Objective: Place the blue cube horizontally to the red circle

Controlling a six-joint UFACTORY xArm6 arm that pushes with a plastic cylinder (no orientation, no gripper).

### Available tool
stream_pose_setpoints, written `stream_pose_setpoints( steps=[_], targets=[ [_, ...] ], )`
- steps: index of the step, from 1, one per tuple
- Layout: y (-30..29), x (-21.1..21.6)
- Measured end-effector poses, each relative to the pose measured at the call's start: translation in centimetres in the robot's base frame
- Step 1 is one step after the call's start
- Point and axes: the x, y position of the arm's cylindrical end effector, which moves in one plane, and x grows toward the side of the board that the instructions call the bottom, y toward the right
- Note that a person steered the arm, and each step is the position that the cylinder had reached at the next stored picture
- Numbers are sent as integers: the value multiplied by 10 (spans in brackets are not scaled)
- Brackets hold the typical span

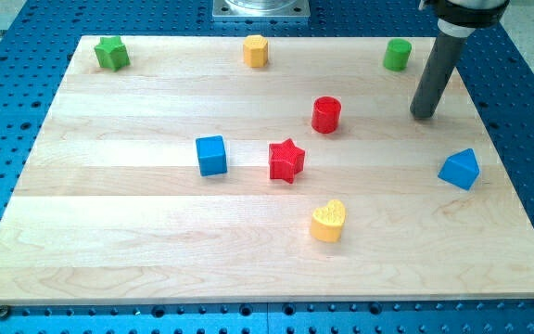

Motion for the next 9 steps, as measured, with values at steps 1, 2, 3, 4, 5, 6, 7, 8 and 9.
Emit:
stream_pose_setpoints(
  steps=[1, 2, 3, 4, 5, 6, 7, 8, 9],
  targets=[
    [0, 0],
    [-4, 7],
    [-67, 22],
    [-153, 24],
    [-210, 61],
    [-262, 88],
    [-323, 92],
    [-383, 90],
    [-387, 153]
  ],
)
